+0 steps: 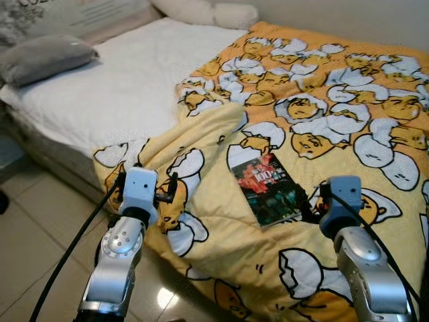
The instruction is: Clean up the room
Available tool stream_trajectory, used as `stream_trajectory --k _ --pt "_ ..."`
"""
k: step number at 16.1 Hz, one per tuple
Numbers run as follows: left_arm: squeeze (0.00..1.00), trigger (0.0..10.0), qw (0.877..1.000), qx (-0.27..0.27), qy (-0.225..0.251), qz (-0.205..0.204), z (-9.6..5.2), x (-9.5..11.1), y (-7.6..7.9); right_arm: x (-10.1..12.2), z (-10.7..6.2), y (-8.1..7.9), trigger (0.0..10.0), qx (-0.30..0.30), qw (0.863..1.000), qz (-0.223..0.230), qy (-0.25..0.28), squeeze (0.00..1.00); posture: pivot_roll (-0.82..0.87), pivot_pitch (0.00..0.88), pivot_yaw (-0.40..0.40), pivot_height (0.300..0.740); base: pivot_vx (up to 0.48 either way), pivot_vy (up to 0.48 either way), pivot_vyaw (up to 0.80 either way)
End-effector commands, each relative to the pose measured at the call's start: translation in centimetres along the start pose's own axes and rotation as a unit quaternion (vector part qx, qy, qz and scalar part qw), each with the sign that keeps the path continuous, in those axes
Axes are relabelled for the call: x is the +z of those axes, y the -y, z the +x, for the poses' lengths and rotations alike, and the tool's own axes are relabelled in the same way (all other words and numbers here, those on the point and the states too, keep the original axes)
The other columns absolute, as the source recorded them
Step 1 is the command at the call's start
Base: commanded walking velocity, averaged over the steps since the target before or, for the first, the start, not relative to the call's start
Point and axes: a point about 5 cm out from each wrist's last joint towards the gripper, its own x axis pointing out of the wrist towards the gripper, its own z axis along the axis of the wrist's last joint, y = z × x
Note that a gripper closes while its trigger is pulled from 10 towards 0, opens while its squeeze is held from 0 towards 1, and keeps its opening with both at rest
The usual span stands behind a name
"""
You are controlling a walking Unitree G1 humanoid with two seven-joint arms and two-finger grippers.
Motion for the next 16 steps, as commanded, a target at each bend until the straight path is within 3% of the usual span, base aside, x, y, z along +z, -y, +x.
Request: stream_trajectory --k 1,4,5,8,10,11,12,14,15,16 --pt "0.78 10.0 1.0 -0.003 0.0 0.011 0.2 0.1 0.0 0.0 0.0 0.0 10.0 0.004 1.0 0.005 -0.001 0.0 -0.04 0.0 0.045 0.74 0.0 0.0 0.0" --pt "0.7 10.0 0.999 -0.034 -0.002 0.039 0.3 0.2 0.3 -0.6 0.5 0.9 10.0 -0.017 1.0 0.009 -0.022 0.0 -0.04 0.0 0.042 0.74 0.0 0.0 0.0" --pt "0.67 10.0 0.999 -0.036 -0.002 0.041 0.3 0.2 0.3 -0.5 0.6 1.1 10.0 -0.019 0.999 0.019 -0.022 1.0 -0.04 0.0 0.042 0.74 0.0 0.0 0.0" --pt "0.55 10.0 0.996 -0.079 0.004 0.043 0.2 0.1 0.6 -0.5 1.4 3.2 10.0 -0.045 0.998 0.037 -0.035 1.0 -0.06 0.0 0.041 0.74 0.0 0.0 0.0" --pt "0.54 10.0 0.986 -0.153 -0.011 0.064 -0.1 -0.3 1.3 -1.3 2.4 4.4 10.0 -0.032 0.994 0.064 -0.078 1.0 -0.06 0.0 0.051 0.74 0.0 0.0 0.0" --pt "0.54 10.0 0.983 -0.166 -0.012 0.073 -0.1 -0.4 1.4 -1.4 2.5 4.6 10.0 -0.027 0.994 0.073 -0.08 1.0 -0.06 0.0 0.051 0.74 0.0 0.0 0.0" --pt "0.53 10.0 0.976 -0.2 -0.02 0.089 -0.3 -0.6 1.5 -1.3 2.9 4.8 10.0 -0.007 0.99 0.115 -0.076 1.0 -0.06 0.0 0.051 0.74 0.0 0.0 0.0" --pt "0.35 10.0 0.964 -0.24 -0.029 0.109 -0.4 -0.7 1.3 -1.3 3.4 5.3 10.0 0.025 0.983 0.166 -0.069 1.0 -0.07 0.0 0.053 0.74 0.0 0.0 0.0" --pt "0.26 10.0 0.963 -0.242 -0.028 0.115 -0.4 -0.7 1.3 -1.5 3.6 5.7 10.0 0.018 0.983 0.171 -0.072 0.65 -0.06 0.0 0.046 0.74 0.0 0.0 0.0" --pt "0.25 10.0 0.965 -0.237 -0.026 0.111 -0.3 -0.7 1.3 -1.5 3.7 6.0 10.0 0.013 0.983 0.166 -0.072 0.0 -0.06 0.0 0.043 0.74 0.0 0.0 0.0"
